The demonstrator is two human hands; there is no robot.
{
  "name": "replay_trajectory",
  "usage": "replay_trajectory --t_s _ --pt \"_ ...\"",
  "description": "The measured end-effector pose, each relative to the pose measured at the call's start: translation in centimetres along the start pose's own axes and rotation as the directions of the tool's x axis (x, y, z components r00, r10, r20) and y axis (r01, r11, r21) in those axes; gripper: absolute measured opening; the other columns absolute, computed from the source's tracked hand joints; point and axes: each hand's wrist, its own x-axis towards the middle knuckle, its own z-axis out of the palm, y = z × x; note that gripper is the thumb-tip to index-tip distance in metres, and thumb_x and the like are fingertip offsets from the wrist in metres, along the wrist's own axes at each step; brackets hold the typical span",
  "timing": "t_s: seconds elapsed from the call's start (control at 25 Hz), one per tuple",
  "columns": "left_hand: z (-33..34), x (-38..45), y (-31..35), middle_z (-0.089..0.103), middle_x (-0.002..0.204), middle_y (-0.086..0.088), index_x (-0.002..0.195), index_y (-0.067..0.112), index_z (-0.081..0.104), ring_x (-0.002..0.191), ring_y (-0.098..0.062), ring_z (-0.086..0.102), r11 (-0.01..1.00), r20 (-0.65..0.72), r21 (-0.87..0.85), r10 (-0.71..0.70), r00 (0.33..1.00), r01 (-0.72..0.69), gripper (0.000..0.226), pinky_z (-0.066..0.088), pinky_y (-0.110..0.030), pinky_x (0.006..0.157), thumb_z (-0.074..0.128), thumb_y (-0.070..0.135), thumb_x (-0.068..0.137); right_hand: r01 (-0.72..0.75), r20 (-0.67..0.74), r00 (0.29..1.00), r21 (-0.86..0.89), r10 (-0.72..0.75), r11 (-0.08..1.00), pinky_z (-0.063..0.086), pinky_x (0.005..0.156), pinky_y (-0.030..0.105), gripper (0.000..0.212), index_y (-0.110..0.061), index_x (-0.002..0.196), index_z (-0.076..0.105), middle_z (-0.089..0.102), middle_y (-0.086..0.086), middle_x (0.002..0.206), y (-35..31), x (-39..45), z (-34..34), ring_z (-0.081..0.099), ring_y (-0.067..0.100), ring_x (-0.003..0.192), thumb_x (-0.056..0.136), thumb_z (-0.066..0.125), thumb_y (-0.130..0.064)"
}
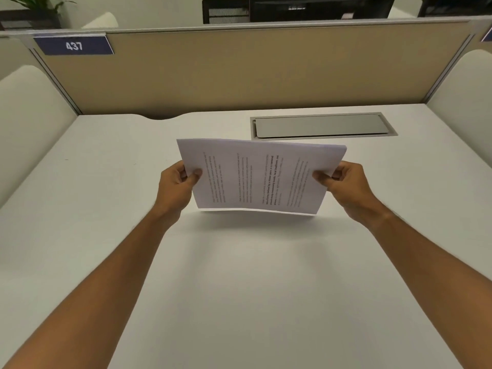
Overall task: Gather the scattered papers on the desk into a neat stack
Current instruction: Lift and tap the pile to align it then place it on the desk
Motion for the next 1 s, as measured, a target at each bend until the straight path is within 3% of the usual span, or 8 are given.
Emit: replay_trajectory --t_s 0.2,0.36,0.44,0.48,0.6,0.68,0.84,1.0 --pt "0.3 -1.1 -1.7 0.074 0.102 0.015 0.104 0.028 0.067 0.096 -0.002 0.071 0.997 0.044 0.011 -0.072 0.996 0.072 0.025 0.056 -0.026 0.089 0.059 0.005 0.096 -0.04 0.042 0.998 -0.007 0.04 0.999 0.057 0.091 0.041 0.02 -0.021 0.102 0.072 0.075 0.002 0.104 1.1 -0.4 -0.1 0.071 0.026 0.101 0.088 0.071 -0.008" --pt "-0.1 0.1 -0.3 0.077 0.09 0.019 0.1 0.025 0.069 0.087 -0.002 0.073 0.998 0.086 0.035 -0.057 0.995 0.055 0.022 0.057 -0.018 0.073 0.061 0.006 0.095 -0.055 0.066 0.996 0.049 0.052 0.997 0.06 0.073 0.032 0.016 -0.021 0.094 0.074 0.079 -0.004 0.093 0.5 0.0 -0.3 0.075 0.021 0.091 0.089 0.069 -0.006" --pt "-1.1 2.0 1.4 0.077 0.088 0.012 0.099 0.018 0.069 0.083 -0.011 0.074 0.99 0.1 0.084 -0.121 0.988 0.113 0.007 0.057 -0.026 0.072 0.065 0.015 0.094 -0.171 0.095 0.983 0.155 0.158 0.973 0.06 0.066 0.028 0.016 -0.013 0.103 0.073 0.079 0.0 0.097 0.2 0.3 -0.7 0.075 0.021 0.089 0.09 0.067 -0.005" --pt "-1.6 2.5 2.3 0.077 0.089 0.008 0.101 0.016 0.069 0.084 -0.016 0.072 0.983 0.098 0.057 -0.179 0.979 0.174 0.012 0.055 -0.029 0.072 0.066 0.024 0.093 -0.248 0.111 0.967 0.223 0.229 0.943 0.06 0.065 0.027 0.018 -0.009 0.106 0.071 0.079 0.003 0.1 0.2 0.2 -0.7 0.076 0.021 0.088 0.09 0.066 -0.005" --pt "-2.2 1.8 3.0 0.072 0.108 -0.006 0.116 0.013 0.066 0.099 -0.024 0.067 0.859 0.14 -0.353 -0.344 0.928 0.372 0.05 0.052 -0.036 0.087 0.06 0.054 0.088 -0.372 0.085 0.924 0.425 0.373 0.825 0.059 0.062 0.025 0.017 -0.008 0.106 0.069 0.079 0.005 0.099 0.8 -0.5 -0.4 0.076 0.017 0.082 0.09 0.064 -0.002" --pt "-0.6 0.2 2.9 0.074 0.106 -0.004 0.111 0.014 0.067 0.1 -0.021 0.071 0.789 0.143 -0.492 -0.343 0.928 0.368 0.053 0.056 -0.036 0.09 0.057 0.06 0.086 -0.363 0.041 0.913 0.541 0.407 0.759 0.059 0.061 0.025 0.017 -0.009 0.106 0.068 0.08 0.001 0.094 1.2 -1.1 0.4 0.076 0.015 0.081 0.091 0.064 -0.002" --pt "4.1 -0.2 4.2 0.078 0.088 -0.001 0.086 0.012 0.069 0.085 -0.019 0.075 0.903 -0.077 -0.389 -0.231 0.97 0.184 0.012 0.061 -0.035 0.079 0.071 0.024 0.09 -0.325 0.03 0.914 0.653 0.405 0.684 0.06 0.066 0.026 0.02 -0.012 0.108 0.068 0.079 0.0 0.099 2.1 -2.3 2.4 0.075 0.017 0.089 0.092 0.063 -0.002" --pt "4.5 0.9 5.5 0.078 0.083 0.005 0.09 0.009 0.07 0.082 -0.016 0.076 0.961 -0.161 -0.269 -0.105 0.981 0.059 0.005 0.062 -0.034 0.078 0.068 0.004 0.09 -0.359 0.115 0.92 0.63 0.374 0.689 0.061 0.073 0.033 0.027 -0.012 0.115 0.066 0.077 0.004 0.106 2.8 -3.2 2.2 0.074 0.021 0.094 0.088 0.068 -0.006"
